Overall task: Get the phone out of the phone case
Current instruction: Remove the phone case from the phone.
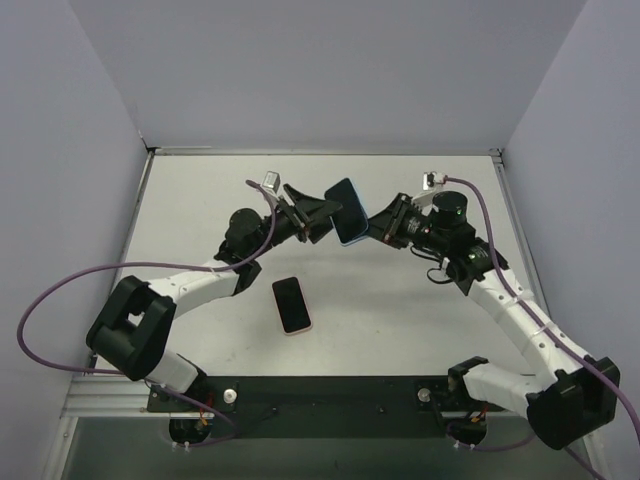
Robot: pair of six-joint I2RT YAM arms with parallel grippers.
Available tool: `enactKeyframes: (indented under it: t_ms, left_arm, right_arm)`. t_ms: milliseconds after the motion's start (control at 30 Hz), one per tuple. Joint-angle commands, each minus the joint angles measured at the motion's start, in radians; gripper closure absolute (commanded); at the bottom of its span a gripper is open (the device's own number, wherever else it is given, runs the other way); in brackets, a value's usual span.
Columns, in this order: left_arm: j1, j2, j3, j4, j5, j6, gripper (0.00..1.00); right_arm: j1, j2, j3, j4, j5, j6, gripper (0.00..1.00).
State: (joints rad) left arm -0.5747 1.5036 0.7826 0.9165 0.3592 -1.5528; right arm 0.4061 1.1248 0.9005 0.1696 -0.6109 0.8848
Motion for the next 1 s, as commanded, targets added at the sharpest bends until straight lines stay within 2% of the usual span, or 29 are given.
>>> enactKeyframes:
  t_ms: [0, 167, 267, 300, 467, 667, 800, 967]
  left_arm:
    - [-0.019, -0.042, 0.009, -0.078, 0.19, 0.132, 0.13]
    - [-0.019, -0.02, -0.014, -0.131, 0.21, 0.181, 0.09]
    - [-0.011, -0.028, -0.026, -0.203, 0.198, 0.217, 0.09]
    - [-0.011, -0.032, -0.023, -0.235, 0.19, 0.249, 0.09]
    - [-0.01, -0.042, -0.023, -0.356, 0.153, 0.301, 0.09]
    - [-0.008, -0.069, -0.016, -0.505, 0.092, 0.359, 0.09]
    - [-0.008, -0.082, -0.009, -0.545, 0.075, 0.387, 0.09]
    - [-0.013, -0.071, -0.011, -0.548, 0.081, 0.388, 0.09]
  right_arm:
    - [-0.03, -0.075, 0.049, -0.321, 0.35, -0.262, 1.0]
    - [-0.024, -0.114, 0.044, -0.41, 0.444, -0.36, 1.0]
    - [0.057, -0.086, 0.02, -0.466, 0.618, -0.441, 1.0]
    - [0.113, -0.059, 0.006, -0.464, 0.722, -0.455, 1.0]
    - [0.243, 0.038, -0.069, -0.434, 0.919, -0.475, 1.0]
    - [0.284, 0.127, -0.162, -0.335, 0.932, -0.477, 1.0]
    - [0.286, 0.177, -0.227, -0.26, 0.907, -0.451, 1.0]
    - [0.284, 0.254, -0.265, -0.182, 0.925, -0.417, 0.88]
